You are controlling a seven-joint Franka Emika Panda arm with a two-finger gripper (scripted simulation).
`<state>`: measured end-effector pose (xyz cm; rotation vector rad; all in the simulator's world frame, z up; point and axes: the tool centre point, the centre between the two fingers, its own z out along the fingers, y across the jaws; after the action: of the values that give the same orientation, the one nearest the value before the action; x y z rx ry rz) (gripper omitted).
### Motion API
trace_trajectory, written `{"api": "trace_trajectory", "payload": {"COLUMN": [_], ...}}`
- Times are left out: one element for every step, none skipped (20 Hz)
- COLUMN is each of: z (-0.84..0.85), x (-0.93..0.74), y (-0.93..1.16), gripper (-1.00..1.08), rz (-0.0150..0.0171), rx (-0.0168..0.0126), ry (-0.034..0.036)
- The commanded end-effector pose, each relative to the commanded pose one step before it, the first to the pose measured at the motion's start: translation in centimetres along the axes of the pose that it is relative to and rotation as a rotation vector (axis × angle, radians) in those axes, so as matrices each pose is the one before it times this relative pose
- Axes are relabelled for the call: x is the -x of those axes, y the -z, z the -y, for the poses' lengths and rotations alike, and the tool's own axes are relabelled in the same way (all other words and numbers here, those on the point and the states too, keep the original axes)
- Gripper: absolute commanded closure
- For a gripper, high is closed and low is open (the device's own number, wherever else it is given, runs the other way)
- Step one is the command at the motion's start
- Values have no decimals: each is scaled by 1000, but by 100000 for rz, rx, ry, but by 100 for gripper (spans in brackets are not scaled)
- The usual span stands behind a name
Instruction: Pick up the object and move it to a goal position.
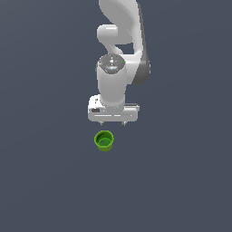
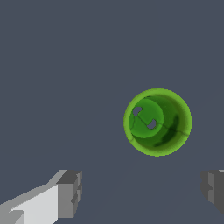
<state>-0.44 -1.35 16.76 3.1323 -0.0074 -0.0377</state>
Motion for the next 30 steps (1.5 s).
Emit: {"api": "trace_trajectory", "payload": {"z": [-1,5,57,70,98,85,62,44,25,9,-8,-9,3,10,7,3,4,5,3,3,2,0,-2,-3,-6,-8,-10,-13,-15,-18], "x": [0,3,9,15,20,18,14,11,8,5,4,5,7,9,9,10,11,12,12,13,13,14,15,15,16,17,17,17,17,18], "y": [0,11,33,53,66,53,33,14,-6,-25,-41,-50,-46,-46,-55,-63,-67,-72,-78,-83,-88,-93,-97,-102,-105,-107,-106,-105,-103,-101], "gripper": [-20,-20,-20,-20,-20,-20,-20,-20,-20,-20,-20,-20,-20,-20,-20,-20,-20,-20,-20,-20,-20,-20,-20,-20,-20,-20,-20,-20,-20,-20], "rz": [0,-7,-23,-36,-49,-45,-37,-29,-23,-20,-19,-26,-37,-48,-58,-70,-85,-102,-121,-143,-167,-194,-224,-257,-292,-324,-351,-373,-396,-417], "rx": [0,37,127,188,227,158,66,-27,-121,-216,-302,-361,-372,-396,-460,-517,-556,-603,-650,-695,-740,-781,-822,-861,-894,-912,-909,-893,-880,-863], "ry": [0,90,328,523,730,695,593,506,425,366,336,394,533,647,701,756,836,910,980,1055,1127,1196,1267,1338,1401,1443,1453,1446,1442,1434]}}
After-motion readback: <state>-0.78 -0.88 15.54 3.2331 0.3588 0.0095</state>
